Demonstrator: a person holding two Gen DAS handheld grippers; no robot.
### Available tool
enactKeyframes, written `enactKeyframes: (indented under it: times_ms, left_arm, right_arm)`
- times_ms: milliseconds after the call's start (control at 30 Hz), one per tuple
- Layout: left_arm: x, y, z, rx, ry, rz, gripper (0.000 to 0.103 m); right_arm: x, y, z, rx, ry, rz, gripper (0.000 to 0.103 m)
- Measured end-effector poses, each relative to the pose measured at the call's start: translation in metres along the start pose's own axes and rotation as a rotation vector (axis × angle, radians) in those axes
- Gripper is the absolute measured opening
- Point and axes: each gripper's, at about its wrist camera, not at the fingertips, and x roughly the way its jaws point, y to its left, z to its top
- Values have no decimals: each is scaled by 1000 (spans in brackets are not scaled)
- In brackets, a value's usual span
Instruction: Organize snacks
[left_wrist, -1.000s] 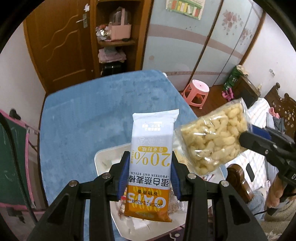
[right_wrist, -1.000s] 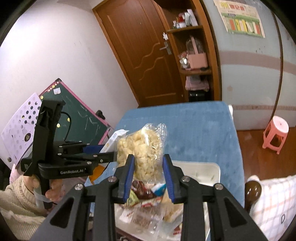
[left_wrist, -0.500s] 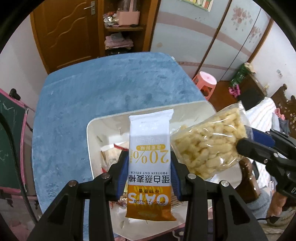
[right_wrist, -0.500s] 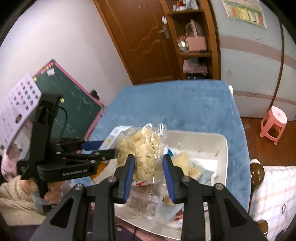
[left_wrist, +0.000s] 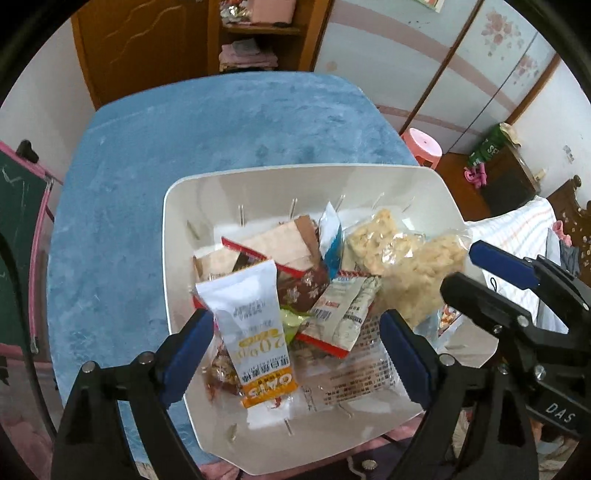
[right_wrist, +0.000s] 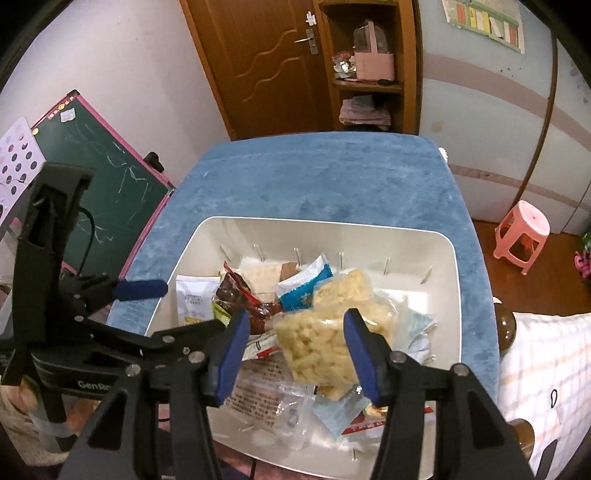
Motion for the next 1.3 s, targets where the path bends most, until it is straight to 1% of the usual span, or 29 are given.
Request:
enactKeyframes:
  times_ms: [100, 367, 467, 633, 900, 1033, 1300]
  left_arm:
    - [-1, -2, -3, 9, -5, 17, 91]
    - [-25, -4, -7, 17, -100, 73, 91]
    - [-36, -2, -5, 6, -130, 87, 91]
    - [-59, 2, 0, -16, -186, 102, 91]
    - [-107, 6, 8, -42, -308, 171, 91]
    - [-127, 8, 10, -57, -352, 202, 91]
    - [-154, 11, 12, -73, -428, 292, 91]
  right_arm:
    - [-4, 3, -1, 4, -27, -12, 54]
    - [-20, 9, 0, 22, -98, -38, 54]
    - [-26, 14, 2, 24, -113, -61, 54]
    - [-40, 25, 9, 13, -151, -71, 54]
    - [-64, 40, 26, 30, -220, -69, 61]
    - [-74, 46, 32, 32, -265, -74, 64]
    - [-91, 66, 46, -32, -332, -161, 64]
